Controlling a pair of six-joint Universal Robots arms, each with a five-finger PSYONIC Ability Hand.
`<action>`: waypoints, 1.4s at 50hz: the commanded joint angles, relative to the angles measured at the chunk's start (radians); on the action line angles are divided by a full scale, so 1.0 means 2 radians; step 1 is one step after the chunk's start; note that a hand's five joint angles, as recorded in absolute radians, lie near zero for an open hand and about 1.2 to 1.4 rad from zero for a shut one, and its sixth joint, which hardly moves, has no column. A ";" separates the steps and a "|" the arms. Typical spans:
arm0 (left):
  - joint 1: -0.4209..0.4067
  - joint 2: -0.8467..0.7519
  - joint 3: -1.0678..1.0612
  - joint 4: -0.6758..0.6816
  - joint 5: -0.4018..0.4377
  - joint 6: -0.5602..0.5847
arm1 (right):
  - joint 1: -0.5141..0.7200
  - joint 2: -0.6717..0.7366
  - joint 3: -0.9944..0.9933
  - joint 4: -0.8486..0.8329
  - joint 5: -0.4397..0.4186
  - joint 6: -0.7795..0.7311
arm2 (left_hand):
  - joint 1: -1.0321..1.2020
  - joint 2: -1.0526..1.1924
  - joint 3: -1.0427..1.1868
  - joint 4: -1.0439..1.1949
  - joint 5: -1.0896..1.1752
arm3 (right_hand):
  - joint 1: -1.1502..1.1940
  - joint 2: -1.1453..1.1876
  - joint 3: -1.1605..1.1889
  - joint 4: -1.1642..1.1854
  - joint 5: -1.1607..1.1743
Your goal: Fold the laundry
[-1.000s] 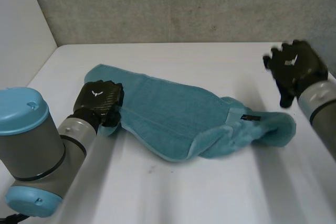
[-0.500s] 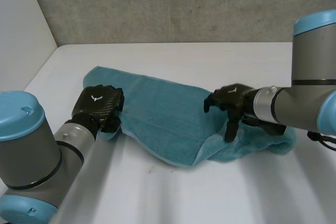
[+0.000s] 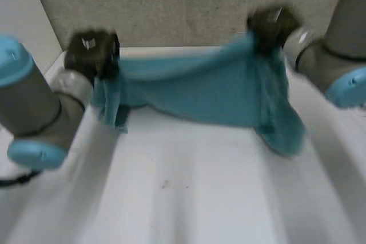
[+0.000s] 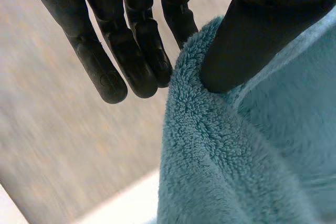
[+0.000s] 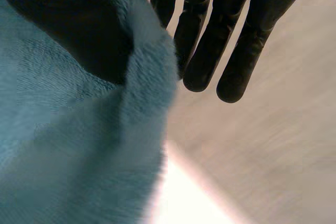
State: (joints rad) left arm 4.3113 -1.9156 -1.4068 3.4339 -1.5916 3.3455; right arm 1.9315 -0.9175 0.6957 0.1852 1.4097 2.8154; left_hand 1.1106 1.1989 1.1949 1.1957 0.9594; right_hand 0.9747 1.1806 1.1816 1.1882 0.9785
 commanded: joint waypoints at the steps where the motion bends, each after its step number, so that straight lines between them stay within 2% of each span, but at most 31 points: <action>1: 0.034 0.013 0.133 0.133 0.002 -0.005 | 0.002 -0.105 0.073 -0.229 0.078 0.042 | 0.143 0.099 0.101 0.100 0.131 | 0.211 0.108 0.107 0.104 0.122; 5: 0.042 0.025 0.124 0.170 0.020 -0.008 | 0.001 -0.154 0.145 -0.266 0.067 0.040 | 0.143 0.099 0.101 0.100 0.131 | 0.211 0.108 0.107 0.104 0.122; 7: 0.043 0.028 0.107 0.162 0.030 -0.008 | 0.001 -0.186 0.219 -0.287 0.046 0.039 | 0.143 0.099 0.101 0.100 0.131 | 0.211 0.108 0.107 0.104 0.122; 9: 0.047 0.029 0.057 0.135 0.050 -0.008 | 0.001 -0.195 0.249 -0.290 0.034 0.038 | 0.143 0.099 0.101 0.100 0.131 | 0.211 0.108 0.107 0.104 0.122; 15: 0.049 0.028 -0.027 0.101 0.083 -0.005 | 0.001 -0.194 0.355 -0.282 0.002 0.036 | 0.143 0.099 0.101 0.100 0.131 | 0.211 0.108 0.107 0.104 0.122; 20: 0.050 0.022 -0.124 0.066 0.115 -0.002 | 0.000 -0.173 0.414 -0.261 0.000 0.029 | 0.143 0.099 0.101 0.100 0.131 | 0.211 0.108 0.107 0.104 0.122; 26: 0.051 -0.001 -0.155 0.025 0.121 0.012 | 0.003 -0.134 0.445 -0.240 0.004 0.002 | 0.143 0.099 0.101 0.100 0.131 | 0.211 0.108 0.107 0.104 0.122; 28: 0.052 -0.016 -0.155 -0.016 0.119 0.037 | 0.006 -0.133 0.448 -0.235 0.004 -0.003 | 0.143 0.099 0.101 0.100 0.131 | 0.211 0.108 0.107 0.104 0.122; 34: 0.056 -0.019 -0.156 -0.046 0.119 0.049 | 0.009 -0.152 0.438 -0.225 0.008 0.002 | 0.143 0.099 0.101 0.100 0.131 | 0.211 0.108 0.107 0.104 0.122; 35: 0.056 -0.019 -0.156 -0.046 0.118 0.048 | 0.009 -0.152 0.438 -0.225 0.008 0.002 | 0.107 0.063 0.065 0.064 0.095 | 0.211 0.108 0.107 0.104 0.122; 36: 0.055 -0.016 -0.158 -0.046 0.117 0.048 | 0.014 -0.166 0.433 -0.223 0.014 0.004 | 0.015 -0.029 -0.027 -0.028 0.003 | 0.211 0.108 0.107 0.104 0.122; 37: 0.055 -0.016 -0.158 -0.046 0.117 0.048 | 0.014 -0.166 0.433 -0.223 0.014 0.004 | 0.014 -0.030 -0.028 -0.029 0.002 | 0.211 0.108 0.107 0.104 0.122; 39: 0.046 -0.012 -0.162 -0.046 0.116 0.047 | 0.026 -0.188 0.418 -0.215 0.032 0.004 | -0.146 -0.190 -0.188 -0.188 -0.157 | 0.211 0.108 0.107 0.104 0.122; 42: 0.042 -0.012 -0.164 -0.046 0.113 0.043 | 0.038 -0.202 0.394 -0.199 0.055 0.004 | -0.187 -0.231 -0.229 -0.230 -0.199 | 0.211 0.108 0.107 0.104 0.122; 44: 0.027 -0.003 -0.171 -0.049 0.101 0.023 | 0.044 -0.205 0.377 -0.186 0.066 0.004 | -0.310 -0.354 -0.352 -0.352 -0.322 | 0.211 0.108 0.107 0.104 0.122; 45: 0.026 -0.002 -0.171 -0.049 0.101 0.023 | 0.049 -0.208 0.360 -0.166 0.076 0.004 | -0.311 -0.355 -0.353 -0.353 -0.322 | 0.211 0.108 0.107 0.104 0.122; 47: 0.013 0.025 -0.182 -0.051 0.077 -0.005 | 0.054 -0.208 0.342 -0.146 0.083 0.004 | -0.458 -0.502 -0.500 -0.501 -0.470 | 0.211 0.108 0.107 0.104 0.122; 48: 0.013 0.025 -0.182 -0.051 0.076 -0.005 | 0.054 -0.208 0.342 -0.146 0.083 0.004 | -0.459 -0.503 -0.501 -0.501 -0.470 | 0.211 0.108 0.107 0.104 0.122; 50: 0.002 0.048 -0.198 -0.053 0.044 -0.037 | 0.064 -0.208 0.312 -0.110 0.093 0.004 | -0.465 -0.509 -0.507 -0.507 -0.476 | 0.211 0.108 0.107 0.104 0.122; 53: -0.006 0.060 -0.205 -0.053 0.030 -0.053 | 0.077 -0.209 0.292 -0.090 0.102 0.005 | -0.466 -0.510 -0.508 -0.509 -0.478 | 0.211 0.108 0.107 0.104 0.122; 58: -0.048 0.085 -0.227 -0.052 -0.032 -0.108 | 0.096 -0.213 0.274 -0.088 0.125 0.013 | -0.466 -0.510 -0.508 -0.509 -0.478 | 0.211 0.108 0.107 0.104 0.122; 64: -0.078 0.084 -0.232 -0.050 -0.080 -0.143 | 0.110 -0.228 0.244 -0.084 0.145 0.043 | -0.466 -0.510 -0.508 -0.509 -0.478 | 0.211 0.108 0.107 0.104 0.122; 66: -0.093 0.077 -0.232 -0.044 -0.109 -0.161 | 0.112 -0.234 0.240 -0.083 0.145 0.052 | -0.466 -0.510 -0.508 -0.509 -0.478 | 0.211 0.108 0.107 0.104 0.122; 70: -0.099 0.061 -0.229 -0.031 -0.133 -0.175 | 0.119 -0.248 0.233 -0.076 0.145 0.073 | -0.466 -0.510 -0.508 -0.509 -0.478 | 0.211 0.108 0.107 0.104 0.122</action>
State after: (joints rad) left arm 4.1493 -1.7501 -1.8716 3.3397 -1.7684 3.0491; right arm 2.1512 -1.3721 1.1878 0.0203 1.6953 2.8965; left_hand 0.2164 0.2115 0.2245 0.2120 0.0492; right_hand 0.9747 1.1806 1.1874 1.1922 0.9882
